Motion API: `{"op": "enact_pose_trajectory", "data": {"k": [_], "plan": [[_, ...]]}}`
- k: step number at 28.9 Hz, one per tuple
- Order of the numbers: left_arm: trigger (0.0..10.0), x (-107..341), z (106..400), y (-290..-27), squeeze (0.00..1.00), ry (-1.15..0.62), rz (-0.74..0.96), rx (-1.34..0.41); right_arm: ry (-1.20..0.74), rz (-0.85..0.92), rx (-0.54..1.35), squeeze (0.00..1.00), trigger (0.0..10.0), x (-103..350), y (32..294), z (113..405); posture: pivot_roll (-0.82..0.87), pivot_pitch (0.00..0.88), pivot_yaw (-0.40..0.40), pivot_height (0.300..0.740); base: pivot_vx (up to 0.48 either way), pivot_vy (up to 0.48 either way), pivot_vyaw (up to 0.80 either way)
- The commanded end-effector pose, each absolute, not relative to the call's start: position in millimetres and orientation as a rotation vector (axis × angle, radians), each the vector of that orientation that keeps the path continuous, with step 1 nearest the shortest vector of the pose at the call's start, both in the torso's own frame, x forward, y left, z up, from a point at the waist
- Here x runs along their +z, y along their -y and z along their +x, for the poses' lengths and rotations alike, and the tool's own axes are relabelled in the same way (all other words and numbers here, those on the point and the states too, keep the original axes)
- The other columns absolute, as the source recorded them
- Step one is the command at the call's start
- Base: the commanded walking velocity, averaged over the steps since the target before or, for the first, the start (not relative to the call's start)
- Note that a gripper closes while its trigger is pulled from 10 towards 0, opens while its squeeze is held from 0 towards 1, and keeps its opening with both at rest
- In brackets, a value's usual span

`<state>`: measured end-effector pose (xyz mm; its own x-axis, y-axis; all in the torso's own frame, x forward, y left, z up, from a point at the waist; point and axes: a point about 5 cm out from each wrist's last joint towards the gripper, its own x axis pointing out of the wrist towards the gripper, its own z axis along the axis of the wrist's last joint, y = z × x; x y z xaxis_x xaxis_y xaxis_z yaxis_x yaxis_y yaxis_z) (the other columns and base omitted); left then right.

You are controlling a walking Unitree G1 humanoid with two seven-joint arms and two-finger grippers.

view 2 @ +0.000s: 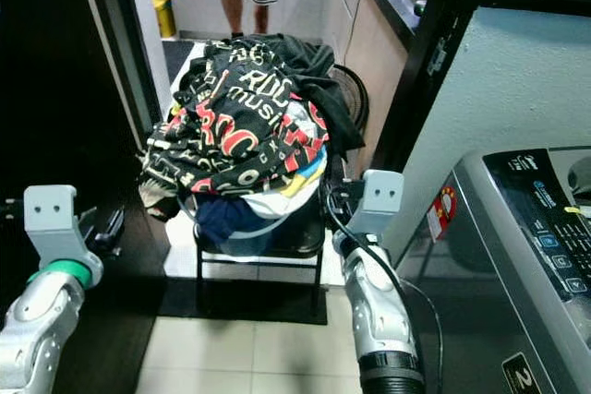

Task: Clothes washing

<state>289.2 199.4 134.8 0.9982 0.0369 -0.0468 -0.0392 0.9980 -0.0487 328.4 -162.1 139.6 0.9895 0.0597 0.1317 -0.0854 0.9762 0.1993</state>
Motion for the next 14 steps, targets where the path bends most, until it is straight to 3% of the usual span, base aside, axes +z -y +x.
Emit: {"op": "enact_pose_trajectory", "data": {"k": [1,4,14], "plan": [[10.0,129.7,289.3,-197.1,0.00,-0.058,-0.052,0.025,0.122,0.201,0.061,0.00,10.0,136.4,165.2,327.4,0.04,0.000,0.039,0.740,0.000,0.000,0.00],[10.0,131.1,290.4,-194.5,0.00,-0.044,-0.050,0.008,0.125,0.199,0.060,0.00,10.0,136.6,165.1,327.8,0.04,0.000,0.038,0.740,0.000,0.000,0.00],[10.0,136.0,292.1,-187.3,0.00,-0.011,-0.050,-0.032,0.126,0.202,0.064,0.00,10.0,135.4,162.1,326.9,0.04,0.000,0.029,0.740,0.315,0.000,0.00]]}}
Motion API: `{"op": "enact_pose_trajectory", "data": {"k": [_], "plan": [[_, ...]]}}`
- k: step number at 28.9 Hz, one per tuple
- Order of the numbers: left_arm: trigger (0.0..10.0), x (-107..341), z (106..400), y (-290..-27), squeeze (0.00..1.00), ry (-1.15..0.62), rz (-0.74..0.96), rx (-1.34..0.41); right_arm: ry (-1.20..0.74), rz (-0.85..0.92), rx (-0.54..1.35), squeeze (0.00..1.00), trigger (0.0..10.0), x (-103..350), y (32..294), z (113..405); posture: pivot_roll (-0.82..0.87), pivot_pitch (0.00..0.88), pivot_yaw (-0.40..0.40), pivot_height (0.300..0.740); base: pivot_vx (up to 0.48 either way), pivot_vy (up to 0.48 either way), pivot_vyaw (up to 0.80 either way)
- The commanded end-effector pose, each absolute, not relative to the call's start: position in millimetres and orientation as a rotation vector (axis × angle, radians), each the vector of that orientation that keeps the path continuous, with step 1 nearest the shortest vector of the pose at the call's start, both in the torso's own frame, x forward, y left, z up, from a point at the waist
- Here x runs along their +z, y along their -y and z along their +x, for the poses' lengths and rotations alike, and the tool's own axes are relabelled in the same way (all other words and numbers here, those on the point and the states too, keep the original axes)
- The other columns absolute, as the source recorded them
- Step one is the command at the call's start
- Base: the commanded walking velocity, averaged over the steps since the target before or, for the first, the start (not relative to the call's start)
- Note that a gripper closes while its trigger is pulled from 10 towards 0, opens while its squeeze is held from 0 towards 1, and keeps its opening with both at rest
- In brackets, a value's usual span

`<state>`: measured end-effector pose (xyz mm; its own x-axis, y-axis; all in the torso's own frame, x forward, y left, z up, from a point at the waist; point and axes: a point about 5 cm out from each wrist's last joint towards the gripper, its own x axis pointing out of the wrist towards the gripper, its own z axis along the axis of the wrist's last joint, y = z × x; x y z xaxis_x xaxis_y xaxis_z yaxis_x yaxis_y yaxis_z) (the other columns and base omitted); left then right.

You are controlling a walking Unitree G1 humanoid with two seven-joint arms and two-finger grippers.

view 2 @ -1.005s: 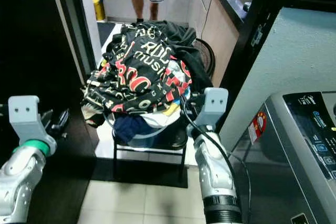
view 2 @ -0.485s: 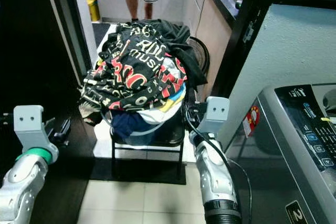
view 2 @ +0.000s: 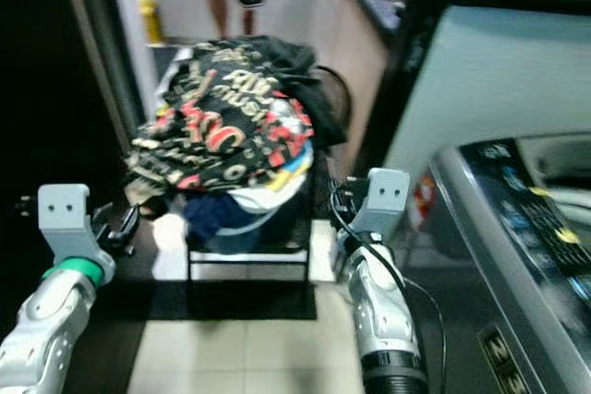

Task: Clothes washing

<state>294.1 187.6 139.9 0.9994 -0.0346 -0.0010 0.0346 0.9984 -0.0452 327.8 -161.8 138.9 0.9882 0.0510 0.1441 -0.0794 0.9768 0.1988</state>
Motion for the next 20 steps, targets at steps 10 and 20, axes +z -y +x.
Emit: {"op": "enact_pose_trajectory", "data": {"k": [10,20], "plan": [[10.0,136.1,291.8,-186.5,0.00,-0.003,-0.039,-0.041,0.128,0.207,0.073,0.00,10.0,134.6,159.6,326.9,0.04,0.000,0.029,0.740,0.335,0.000,0.00],[10.0,146.7,296.6,-184.9,0.00,0.029,-0.030,-0.053,0.262,0.447,0.239,0.00,10.0,177.1,147.3,332.7,0.04,0.000,0.033,0.740,0.332,0.000,0.00]]}}
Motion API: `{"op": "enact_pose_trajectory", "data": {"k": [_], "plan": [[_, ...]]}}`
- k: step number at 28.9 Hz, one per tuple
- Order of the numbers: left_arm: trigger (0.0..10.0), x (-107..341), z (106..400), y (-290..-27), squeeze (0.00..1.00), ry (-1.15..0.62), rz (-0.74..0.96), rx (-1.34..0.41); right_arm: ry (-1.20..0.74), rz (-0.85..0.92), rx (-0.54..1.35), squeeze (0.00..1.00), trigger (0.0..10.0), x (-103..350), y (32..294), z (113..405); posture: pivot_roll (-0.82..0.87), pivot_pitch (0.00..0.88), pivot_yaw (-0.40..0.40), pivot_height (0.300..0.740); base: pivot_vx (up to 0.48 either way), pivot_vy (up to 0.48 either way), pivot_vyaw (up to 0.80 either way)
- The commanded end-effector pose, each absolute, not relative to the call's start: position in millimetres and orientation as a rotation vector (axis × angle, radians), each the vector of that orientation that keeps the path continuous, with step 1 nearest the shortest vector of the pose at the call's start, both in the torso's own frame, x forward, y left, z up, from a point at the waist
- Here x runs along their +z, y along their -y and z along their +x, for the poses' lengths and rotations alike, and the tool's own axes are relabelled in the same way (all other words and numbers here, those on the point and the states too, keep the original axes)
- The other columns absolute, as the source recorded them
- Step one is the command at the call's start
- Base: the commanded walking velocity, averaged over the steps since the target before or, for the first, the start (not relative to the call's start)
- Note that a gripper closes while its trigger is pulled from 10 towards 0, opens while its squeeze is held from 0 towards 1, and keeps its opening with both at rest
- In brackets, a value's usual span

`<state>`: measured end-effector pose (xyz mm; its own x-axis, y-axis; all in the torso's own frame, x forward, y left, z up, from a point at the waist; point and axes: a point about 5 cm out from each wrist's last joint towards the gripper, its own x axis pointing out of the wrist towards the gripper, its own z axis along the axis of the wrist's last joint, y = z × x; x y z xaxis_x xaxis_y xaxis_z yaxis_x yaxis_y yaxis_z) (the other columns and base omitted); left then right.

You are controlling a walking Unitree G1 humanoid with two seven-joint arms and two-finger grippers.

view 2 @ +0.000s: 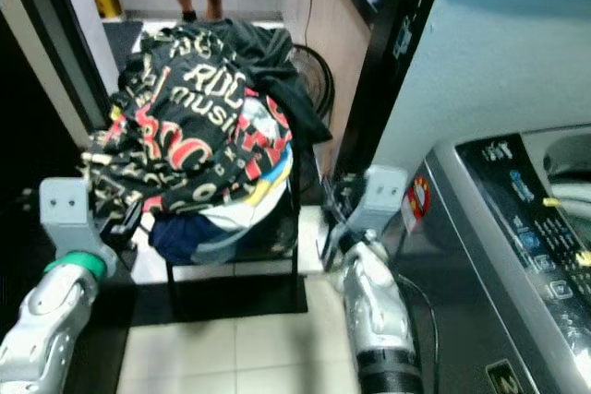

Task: Clothes washing

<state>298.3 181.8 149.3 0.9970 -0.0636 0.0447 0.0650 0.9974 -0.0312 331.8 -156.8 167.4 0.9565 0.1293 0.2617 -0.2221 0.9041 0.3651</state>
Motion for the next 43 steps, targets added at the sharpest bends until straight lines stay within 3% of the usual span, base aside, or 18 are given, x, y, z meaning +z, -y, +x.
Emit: {"op": "enact_pose_trajectory", "data": {"k": [1,6,15,26,37,43], "plan": [[10.0,150.1,298.3,-185.3,0.00,0.038,-0.031,-0.051,0.305,0.488,0.297,0.00,10.0,192.0,142.1,333.4,0.04,0.000,0.034,0.740,0.330,0.000,0.00],[10.0,162.5,303.2,-181.9,0.00,0.078,-0.028,-0.066,0.366,0.510,0.532,0.00,10.0,222.2,116.6,328.6,0.04,0.000,0.034,0.740,0.327,0.000,0.00],[10.0,161.5,301.6,-184.6,0.00,0.076,-0.015,-0.066,0.344,0.507,0.661,0.00,10.0,220.9,102.2,320.7,0.05,0.000,0.031,0.740,0.328,0.000,0.00],[10.0,160.1,301.1,-184.5,0.00,0.066,-0.010,-0.068,0.305,0.507,0.655,0.00,10.0,218.4,104.8,320.9,0.05,0.000,0.035,0.740,0.325,0.000,0.00],[10.0,157.6,300.1,-187.2,0.00,0.051,-0.008,-0.034,0.262,0.463,0.579,0.00,10.0,211.8,118.9,328.5,0.04,0.000,0.037,0.740,0.000,0.000,0.00],[10.0,155.2,296.2,-186.3,0.00,0.054,0.020,-0.080,0.241,0.364,0.668,0.00,10.0,213.9,113.0,330.0,0.04,0.000,0.030,0.740,0.000,0.000,0.00]]}}
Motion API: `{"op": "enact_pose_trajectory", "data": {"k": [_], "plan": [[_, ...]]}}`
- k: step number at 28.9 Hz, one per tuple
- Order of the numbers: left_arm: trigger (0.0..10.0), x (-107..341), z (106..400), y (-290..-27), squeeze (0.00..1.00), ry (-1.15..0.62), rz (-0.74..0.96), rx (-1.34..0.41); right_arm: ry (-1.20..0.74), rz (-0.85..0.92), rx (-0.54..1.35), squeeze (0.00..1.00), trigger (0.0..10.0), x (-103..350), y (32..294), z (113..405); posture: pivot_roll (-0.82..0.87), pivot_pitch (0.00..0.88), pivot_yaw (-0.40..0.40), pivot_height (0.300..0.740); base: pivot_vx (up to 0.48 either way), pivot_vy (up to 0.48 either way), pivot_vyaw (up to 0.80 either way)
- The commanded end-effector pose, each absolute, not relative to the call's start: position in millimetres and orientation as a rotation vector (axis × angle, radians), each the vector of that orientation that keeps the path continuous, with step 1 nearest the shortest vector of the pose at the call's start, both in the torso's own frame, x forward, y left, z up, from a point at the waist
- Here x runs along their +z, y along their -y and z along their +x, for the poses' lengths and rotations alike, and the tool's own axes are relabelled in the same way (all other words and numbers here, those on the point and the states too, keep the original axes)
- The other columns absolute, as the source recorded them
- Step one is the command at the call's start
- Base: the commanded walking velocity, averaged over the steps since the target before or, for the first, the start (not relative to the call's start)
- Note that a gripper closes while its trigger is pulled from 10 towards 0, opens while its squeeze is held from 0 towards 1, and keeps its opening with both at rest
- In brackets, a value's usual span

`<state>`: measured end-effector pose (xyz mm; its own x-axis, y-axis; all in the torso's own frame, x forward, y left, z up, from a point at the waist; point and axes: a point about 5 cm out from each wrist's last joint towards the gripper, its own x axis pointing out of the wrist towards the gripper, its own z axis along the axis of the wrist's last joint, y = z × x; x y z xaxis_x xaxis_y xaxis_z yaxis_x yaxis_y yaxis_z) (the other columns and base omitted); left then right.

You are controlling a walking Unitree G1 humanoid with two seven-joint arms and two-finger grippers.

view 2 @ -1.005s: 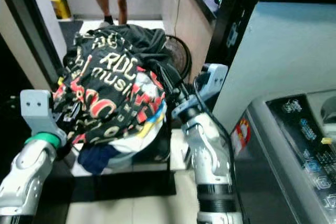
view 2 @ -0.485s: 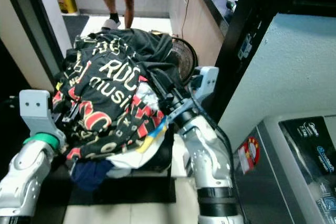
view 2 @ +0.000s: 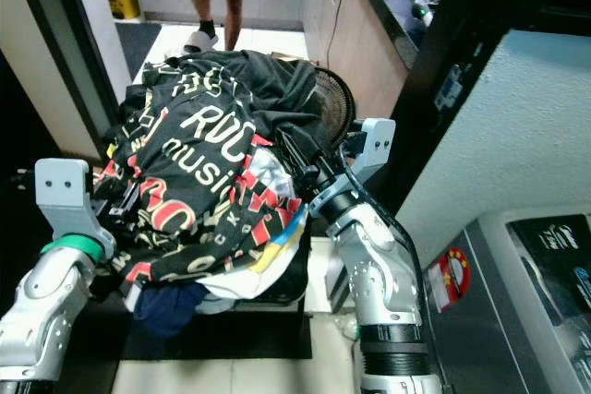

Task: Clothes washing

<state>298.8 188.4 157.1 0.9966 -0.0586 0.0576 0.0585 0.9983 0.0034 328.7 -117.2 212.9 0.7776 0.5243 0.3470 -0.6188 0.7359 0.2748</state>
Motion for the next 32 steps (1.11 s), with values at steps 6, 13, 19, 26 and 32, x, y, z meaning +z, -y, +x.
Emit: {"op": "enact_pose_trajectory", "data": {"k": [6,13,19,26,32], "plan": [[10.0,153.9,271.0,-178.7,0.00,0.124,-0.034,-0.232,0.261,0.370,0.719,0.00,10.0,222.5,101.8,329.9,0.05,0.000,0.028,0.740,0.000,0.000,0.00],[10.0,149.6,243.1,-171.4,0.00,0.125,-0.036,-0.356,0.268,0.411,0.771,0.00,10.0,222.4,94.7,322.4,0.06,0.000,0.021,0.740,0.000,0.000,0.00],[10.0,141.1,237.3,-172.7,0.00,0.090,0.017,-0.391,0.224,0.386,0.989,0.00,10.0,217.4,75.9,306.1,0.06,0.000,0.015,0.740,0.000,0.000,0.00],[10.0,142.6,237.5,-171.7,0.00,0.097,0.020,-0.398,0.157,0.346,0.709,1.00,10.0,202.2,79.8,343.0,0.06,0.011,0.014,0.740,0.000,0.000,0.00],[10.0,144.2,230.9,-168.5,0.00,0.089,-0.006,-0.437,0.126,0.412,0.701,1.00,10.0,209.6,66.6,362.0,0.06,0.033,0.025,0.740,0.000,0.000,0.00]]}}
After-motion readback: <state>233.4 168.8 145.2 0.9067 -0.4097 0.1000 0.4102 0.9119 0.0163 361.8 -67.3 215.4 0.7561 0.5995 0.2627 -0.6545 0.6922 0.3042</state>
